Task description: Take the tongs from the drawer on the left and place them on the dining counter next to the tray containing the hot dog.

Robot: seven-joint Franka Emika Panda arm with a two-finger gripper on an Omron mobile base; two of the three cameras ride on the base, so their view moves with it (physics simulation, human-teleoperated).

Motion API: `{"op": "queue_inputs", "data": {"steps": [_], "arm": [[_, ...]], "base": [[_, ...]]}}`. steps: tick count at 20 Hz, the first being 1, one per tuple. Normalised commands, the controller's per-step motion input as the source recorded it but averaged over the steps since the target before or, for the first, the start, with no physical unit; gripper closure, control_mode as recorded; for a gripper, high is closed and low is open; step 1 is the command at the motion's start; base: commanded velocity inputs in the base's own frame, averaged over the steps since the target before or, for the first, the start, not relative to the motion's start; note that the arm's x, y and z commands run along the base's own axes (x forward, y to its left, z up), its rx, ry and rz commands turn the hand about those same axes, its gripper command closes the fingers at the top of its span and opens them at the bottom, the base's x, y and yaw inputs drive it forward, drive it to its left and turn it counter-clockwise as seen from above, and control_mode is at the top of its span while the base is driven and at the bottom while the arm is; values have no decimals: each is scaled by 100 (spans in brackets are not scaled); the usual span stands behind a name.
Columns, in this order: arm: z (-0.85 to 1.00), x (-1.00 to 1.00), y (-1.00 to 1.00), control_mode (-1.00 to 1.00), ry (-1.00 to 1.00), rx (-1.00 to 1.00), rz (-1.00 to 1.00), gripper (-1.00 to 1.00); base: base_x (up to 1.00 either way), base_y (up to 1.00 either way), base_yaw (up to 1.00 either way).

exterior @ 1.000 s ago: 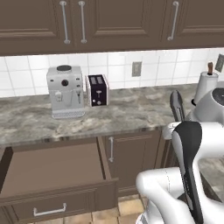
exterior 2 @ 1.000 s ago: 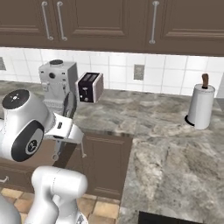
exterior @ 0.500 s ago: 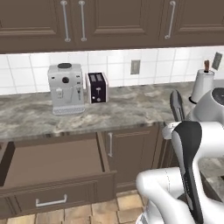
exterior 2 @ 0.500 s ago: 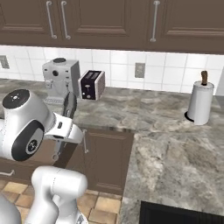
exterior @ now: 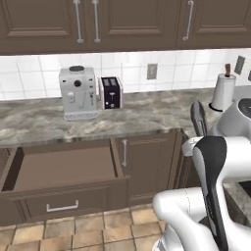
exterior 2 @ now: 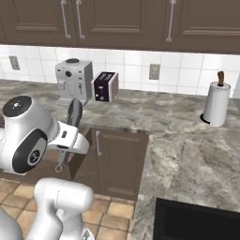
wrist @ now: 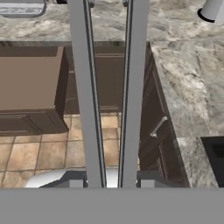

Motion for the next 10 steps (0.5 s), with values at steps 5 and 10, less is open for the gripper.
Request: {"op": "queue_inputs", "data": {"steps": [5, 10], "arm": [[0, 0, 0, 100, 0, 0, 0, 100], [0, 0, 0, 100, 0, 0, 0, 100]], "base": [[-29, 36, 17], [-26, 43, 20]]}}
